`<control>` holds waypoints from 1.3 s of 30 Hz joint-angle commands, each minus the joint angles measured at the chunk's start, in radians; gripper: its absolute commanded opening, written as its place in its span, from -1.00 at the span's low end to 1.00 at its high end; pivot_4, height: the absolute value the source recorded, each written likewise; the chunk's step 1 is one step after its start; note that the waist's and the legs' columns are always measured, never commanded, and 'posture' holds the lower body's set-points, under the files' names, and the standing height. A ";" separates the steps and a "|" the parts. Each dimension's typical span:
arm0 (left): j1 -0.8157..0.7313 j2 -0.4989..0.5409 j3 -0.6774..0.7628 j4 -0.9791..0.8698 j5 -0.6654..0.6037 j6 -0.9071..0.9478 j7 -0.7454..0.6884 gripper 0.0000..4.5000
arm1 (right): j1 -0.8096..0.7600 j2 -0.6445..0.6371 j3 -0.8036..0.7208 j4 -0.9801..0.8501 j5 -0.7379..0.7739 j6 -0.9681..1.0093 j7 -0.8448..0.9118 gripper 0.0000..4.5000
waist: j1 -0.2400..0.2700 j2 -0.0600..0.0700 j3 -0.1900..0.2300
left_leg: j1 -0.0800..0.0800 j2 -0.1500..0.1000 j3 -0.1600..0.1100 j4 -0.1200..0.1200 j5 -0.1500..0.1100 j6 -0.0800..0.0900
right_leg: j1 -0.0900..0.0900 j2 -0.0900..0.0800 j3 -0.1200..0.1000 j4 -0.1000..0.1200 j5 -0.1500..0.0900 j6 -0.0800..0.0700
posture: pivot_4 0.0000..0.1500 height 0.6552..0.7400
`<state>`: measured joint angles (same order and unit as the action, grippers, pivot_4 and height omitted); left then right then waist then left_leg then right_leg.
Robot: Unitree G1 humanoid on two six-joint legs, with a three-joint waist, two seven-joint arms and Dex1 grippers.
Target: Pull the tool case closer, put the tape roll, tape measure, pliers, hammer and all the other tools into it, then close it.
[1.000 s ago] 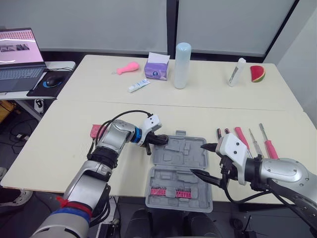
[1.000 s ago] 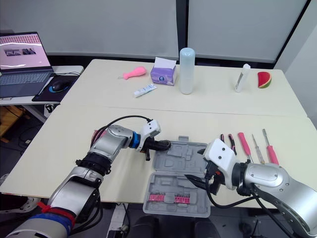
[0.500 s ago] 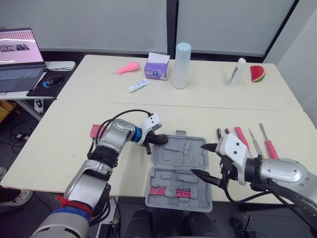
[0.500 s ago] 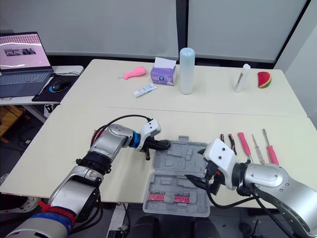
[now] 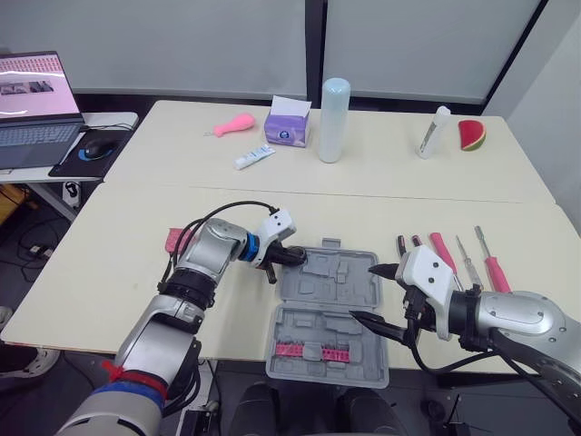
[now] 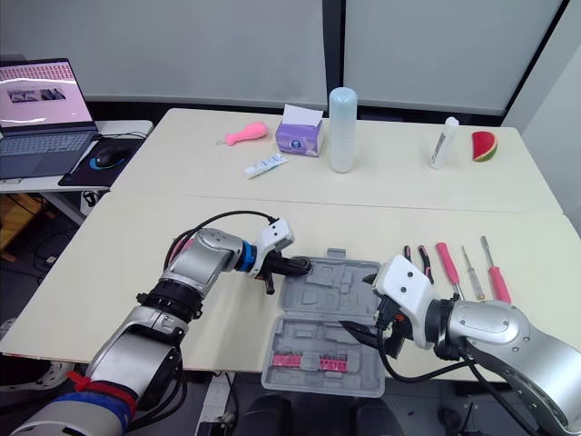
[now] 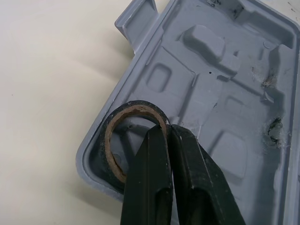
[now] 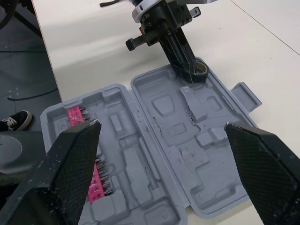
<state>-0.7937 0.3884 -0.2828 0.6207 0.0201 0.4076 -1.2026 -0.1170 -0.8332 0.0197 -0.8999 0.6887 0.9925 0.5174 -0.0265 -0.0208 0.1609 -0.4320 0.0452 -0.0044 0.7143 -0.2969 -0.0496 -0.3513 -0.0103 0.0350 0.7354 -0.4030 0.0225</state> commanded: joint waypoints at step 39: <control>-0.004 0.048 0.052 0.000 -0.093 -0.237 -0.065 -0.56 | 0.003 -0.010 -0.028 -0.034 0.003 -0.016 -0.013 1.00 | 0.002 0.000 0.000 | 0.000 0.000 0.000 0.000 0.000 0.000 | 0.000 0.000 0.000 0.000 0.000 0.000 | 1.00 -0.13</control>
<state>-0.7867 0.4399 -0.2295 0.6248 -0.0720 0.1906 -1.2592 -0.1074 -0.8367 0.0180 -0.8999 0.6892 0.9907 0.5016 -0.0249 -0.0208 0.1609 -0.4322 0.0452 -0.0046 0.7144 -0.2969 -0.0495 -0.3513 -0.0103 0.0348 0.7351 -0.4030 0.0225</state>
